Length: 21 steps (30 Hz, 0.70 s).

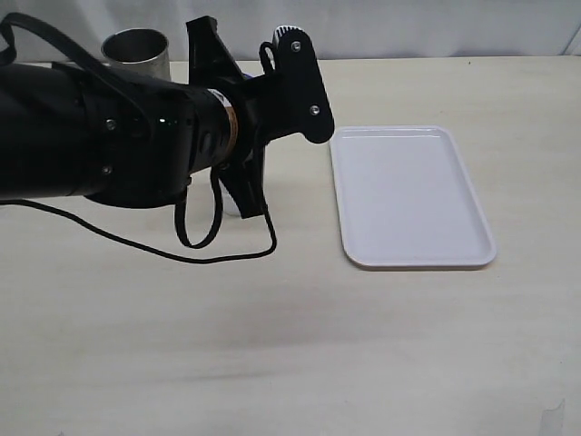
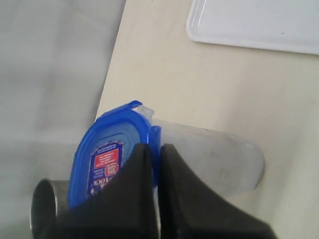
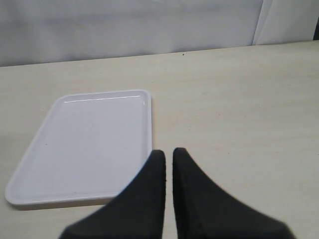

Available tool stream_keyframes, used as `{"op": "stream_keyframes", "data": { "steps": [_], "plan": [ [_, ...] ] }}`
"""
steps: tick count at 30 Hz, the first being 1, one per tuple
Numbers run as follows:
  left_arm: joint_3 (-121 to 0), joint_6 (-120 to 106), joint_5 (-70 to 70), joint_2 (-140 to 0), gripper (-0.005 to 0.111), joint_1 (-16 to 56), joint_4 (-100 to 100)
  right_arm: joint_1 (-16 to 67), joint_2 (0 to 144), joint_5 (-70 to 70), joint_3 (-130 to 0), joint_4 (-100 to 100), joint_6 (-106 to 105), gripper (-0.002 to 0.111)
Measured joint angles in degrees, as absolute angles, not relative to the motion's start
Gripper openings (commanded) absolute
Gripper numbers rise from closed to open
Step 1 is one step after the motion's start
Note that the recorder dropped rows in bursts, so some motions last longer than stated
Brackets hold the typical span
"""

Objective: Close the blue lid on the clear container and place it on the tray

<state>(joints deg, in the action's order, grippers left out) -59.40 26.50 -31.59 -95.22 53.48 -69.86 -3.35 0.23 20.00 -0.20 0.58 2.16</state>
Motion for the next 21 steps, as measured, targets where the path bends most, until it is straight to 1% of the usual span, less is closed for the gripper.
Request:
{"op": "stream_keyframes", "data": {
  "steps": [21],
  "plan": [
    [-59.4, 28.2, -31.4, -95.2, 0.000, 53.5, -68.6, -3.4, 0.2, 20.0, -0.2, 0.6, 2.2, 0.005]
  ]
}}
